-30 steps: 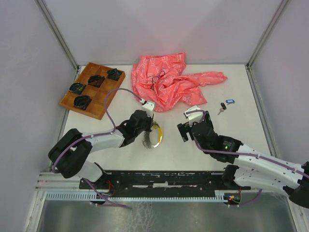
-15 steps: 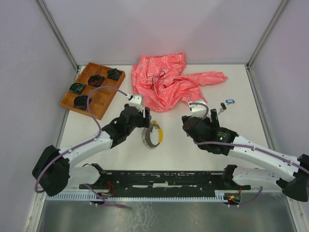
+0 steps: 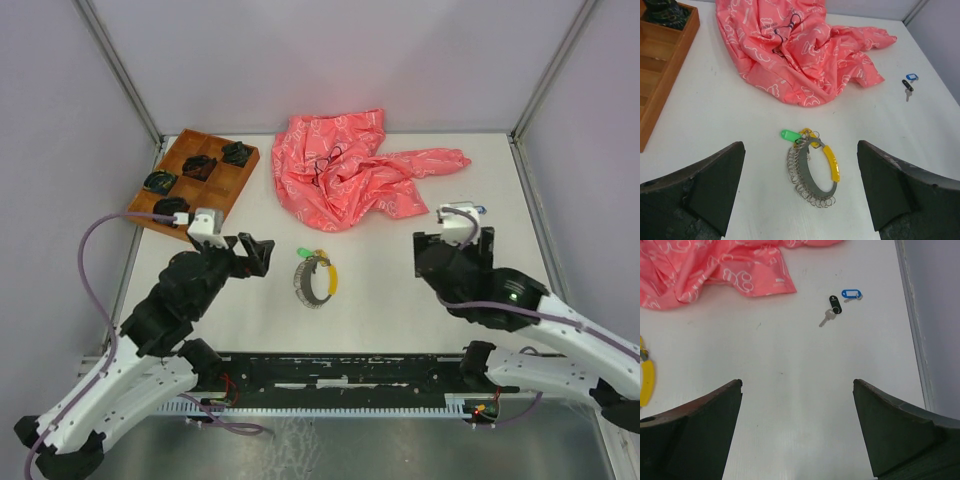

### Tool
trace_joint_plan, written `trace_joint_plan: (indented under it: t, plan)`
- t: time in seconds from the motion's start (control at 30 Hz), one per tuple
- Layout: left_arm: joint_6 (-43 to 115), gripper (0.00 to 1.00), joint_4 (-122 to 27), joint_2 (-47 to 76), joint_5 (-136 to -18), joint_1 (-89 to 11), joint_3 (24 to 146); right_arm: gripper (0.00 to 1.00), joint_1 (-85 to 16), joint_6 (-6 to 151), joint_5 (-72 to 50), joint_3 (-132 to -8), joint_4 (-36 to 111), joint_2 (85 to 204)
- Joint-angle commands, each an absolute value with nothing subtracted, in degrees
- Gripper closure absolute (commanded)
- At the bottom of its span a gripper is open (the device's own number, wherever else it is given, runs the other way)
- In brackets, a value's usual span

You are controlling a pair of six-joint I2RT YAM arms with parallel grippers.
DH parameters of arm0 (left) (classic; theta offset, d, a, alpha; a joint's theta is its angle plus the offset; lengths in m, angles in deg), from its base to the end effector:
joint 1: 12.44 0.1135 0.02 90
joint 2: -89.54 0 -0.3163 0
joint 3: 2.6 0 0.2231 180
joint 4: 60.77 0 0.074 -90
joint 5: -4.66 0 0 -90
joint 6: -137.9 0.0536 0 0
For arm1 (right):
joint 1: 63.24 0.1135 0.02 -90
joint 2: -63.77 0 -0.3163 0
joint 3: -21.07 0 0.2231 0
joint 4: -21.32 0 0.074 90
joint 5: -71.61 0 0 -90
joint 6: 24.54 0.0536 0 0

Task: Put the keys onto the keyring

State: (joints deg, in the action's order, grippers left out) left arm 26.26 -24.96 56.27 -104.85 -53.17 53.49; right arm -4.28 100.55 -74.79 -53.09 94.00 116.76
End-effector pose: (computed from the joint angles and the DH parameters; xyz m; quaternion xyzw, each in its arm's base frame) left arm 0.0742 -0.0403 0.3456 0.0239 0.7781 -0.2043 0.5936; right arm 0.0909 0.0645 0.3655 -0.0197 0.8463 -0.0916 0.5244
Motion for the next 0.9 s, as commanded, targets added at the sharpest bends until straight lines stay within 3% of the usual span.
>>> trace_joint_plan:
  t: [0.0, 0.37, 0.87]
  plan:
    - [24.1, 0.01, -17.2, 63.4, -108.6, -53.0, 54.9, 0.0, -4.4, 99.3, -78.2, -51.9, 93.8, 105.8]
    - [27.6, 0.01, -17.3, 74.6, -110.4, -52.9, 51.2, 0.0, -4.4, 99.5, -79.5, -50.0, 93.1, 101.3]
    - [27.5, 0.01, -16.6, 75.2, -111.9, -52.9, 51.1, 0.0, -4.4, 98.2, -78.5, -49.7, 92.0, 98.7]
